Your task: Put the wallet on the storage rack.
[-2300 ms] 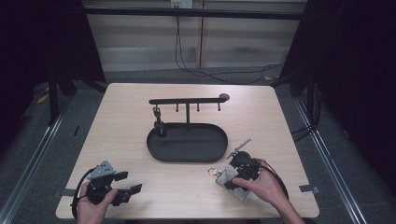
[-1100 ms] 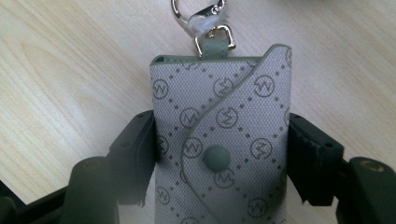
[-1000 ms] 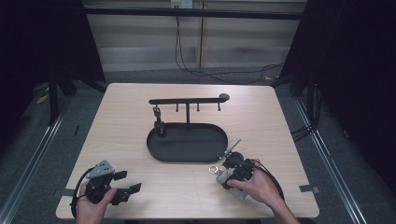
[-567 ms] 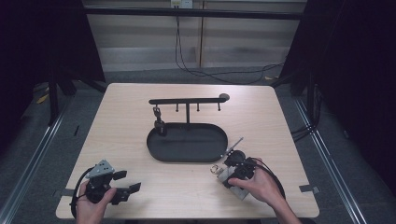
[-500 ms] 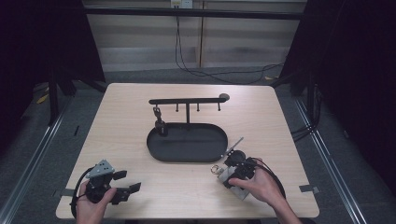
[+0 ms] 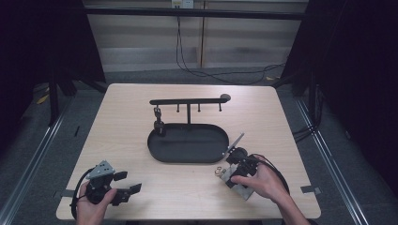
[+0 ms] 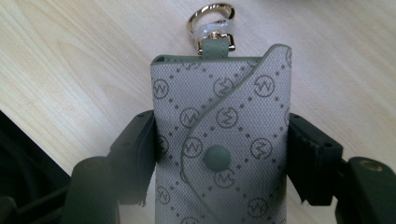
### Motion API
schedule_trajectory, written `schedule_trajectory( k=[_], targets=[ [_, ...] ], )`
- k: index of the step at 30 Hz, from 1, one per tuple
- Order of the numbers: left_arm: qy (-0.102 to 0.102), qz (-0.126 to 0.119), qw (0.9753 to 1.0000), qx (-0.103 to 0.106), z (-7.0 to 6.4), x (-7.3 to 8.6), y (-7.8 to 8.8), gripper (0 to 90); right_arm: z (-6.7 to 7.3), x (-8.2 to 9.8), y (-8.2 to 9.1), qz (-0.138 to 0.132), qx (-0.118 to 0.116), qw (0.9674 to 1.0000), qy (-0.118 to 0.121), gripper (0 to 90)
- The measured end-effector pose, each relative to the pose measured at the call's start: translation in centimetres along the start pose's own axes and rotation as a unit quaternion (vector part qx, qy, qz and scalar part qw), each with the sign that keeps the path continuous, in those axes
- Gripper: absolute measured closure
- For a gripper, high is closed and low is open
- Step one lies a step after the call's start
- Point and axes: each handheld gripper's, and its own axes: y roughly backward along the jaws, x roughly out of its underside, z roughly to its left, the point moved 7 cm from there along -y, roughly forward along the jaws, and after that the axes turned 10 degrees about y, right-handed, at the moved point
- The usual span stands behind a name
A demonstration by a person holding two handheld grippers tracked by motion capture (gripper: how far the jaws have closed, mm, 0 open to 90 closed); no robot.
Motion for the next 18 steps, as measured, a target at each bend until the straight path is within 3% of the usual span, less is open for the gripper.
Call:
schedule_trajectory(
  k=[12, 18],
  targets=[
    [0.000, 0.003, 1.0000, 0.001, 0.0, -0.1, -0.2, 22.5, -0.8, -0.8, 1.7, 0.007, -0.004, 1.0000, -0.005, 32.9],
    [-0.002, 0.004, 1.0000, 0.001, 0.0, -0.1, -0.2, 22.5, -1.4, -1.5, 2.6, -0.004, -0.002, 1.0000, -0.008, 32.9]
  ],
)
